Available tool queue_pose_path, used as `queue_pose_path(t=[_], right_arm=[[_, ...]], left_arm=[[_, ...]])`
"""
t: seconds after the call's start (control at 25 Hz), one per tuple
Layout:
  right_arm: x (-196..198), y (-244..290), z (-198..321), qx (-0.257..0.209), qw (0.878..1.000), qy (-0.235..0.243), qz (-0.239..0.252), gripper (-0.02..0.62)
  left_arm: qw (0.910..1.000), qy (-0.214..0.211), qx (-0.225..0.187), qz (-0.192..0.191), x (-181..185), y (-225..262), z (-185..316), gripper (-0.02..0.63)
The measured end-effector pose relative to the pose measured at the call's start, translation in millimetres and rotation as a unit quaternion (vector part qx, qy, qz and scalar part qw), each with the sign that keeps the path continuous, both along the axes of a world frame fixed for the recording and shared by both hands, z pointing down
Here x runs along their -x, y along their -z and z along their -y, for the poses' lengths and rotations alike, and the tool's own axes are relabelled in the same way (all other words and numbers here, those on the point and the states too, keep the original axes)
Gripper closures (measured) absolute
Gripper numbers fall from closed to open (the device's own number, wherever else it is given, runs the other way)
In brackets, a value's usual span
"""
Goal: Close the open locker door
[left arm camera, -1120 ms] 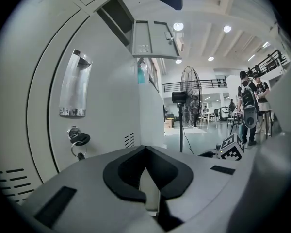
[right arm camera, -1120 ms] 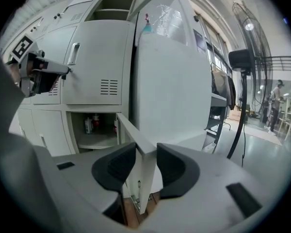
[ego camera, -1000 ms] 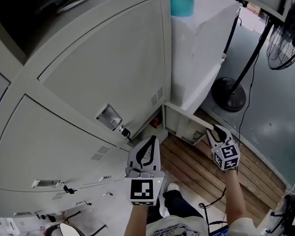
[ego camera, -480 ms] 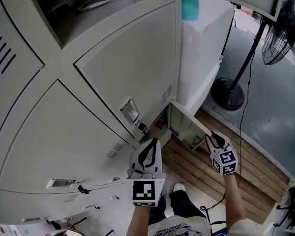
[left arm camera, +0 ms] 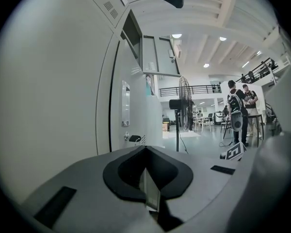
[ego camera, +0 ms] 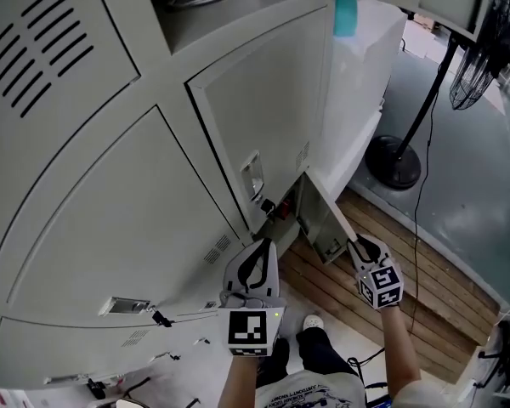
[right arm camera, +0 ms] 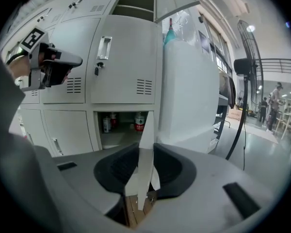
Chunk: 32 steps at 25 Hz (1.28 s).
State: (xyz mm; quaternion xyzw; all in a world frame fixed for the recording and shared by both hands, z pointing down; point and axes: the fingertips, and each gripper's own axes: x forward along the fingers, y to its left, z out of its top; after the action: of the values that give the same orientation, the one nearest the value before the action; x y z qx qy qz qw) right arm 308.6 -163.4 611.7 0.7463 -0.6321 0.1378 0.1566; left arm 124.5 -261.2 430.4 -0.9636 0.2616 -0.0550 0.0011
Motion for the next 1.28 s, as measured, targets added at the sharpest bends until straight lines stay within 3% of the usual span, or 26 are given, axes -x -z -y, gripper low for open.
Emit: queue_pose_path(t=[0.48,1.28], right_arm=[[58.1,-0.3,19.5,-0.006,0.999,0.031,0.019,0.491],[132.7,-2.4,75.3,0.004,0.988,0.154,0.022,0.499]], left_arm=[[0.9994,0.035,0.0,-0.009,49.2,1.8,11.3,0.606],[0.9903,0.138,-0.007,-0.017,115.3,10.5,27.0,0.606]])
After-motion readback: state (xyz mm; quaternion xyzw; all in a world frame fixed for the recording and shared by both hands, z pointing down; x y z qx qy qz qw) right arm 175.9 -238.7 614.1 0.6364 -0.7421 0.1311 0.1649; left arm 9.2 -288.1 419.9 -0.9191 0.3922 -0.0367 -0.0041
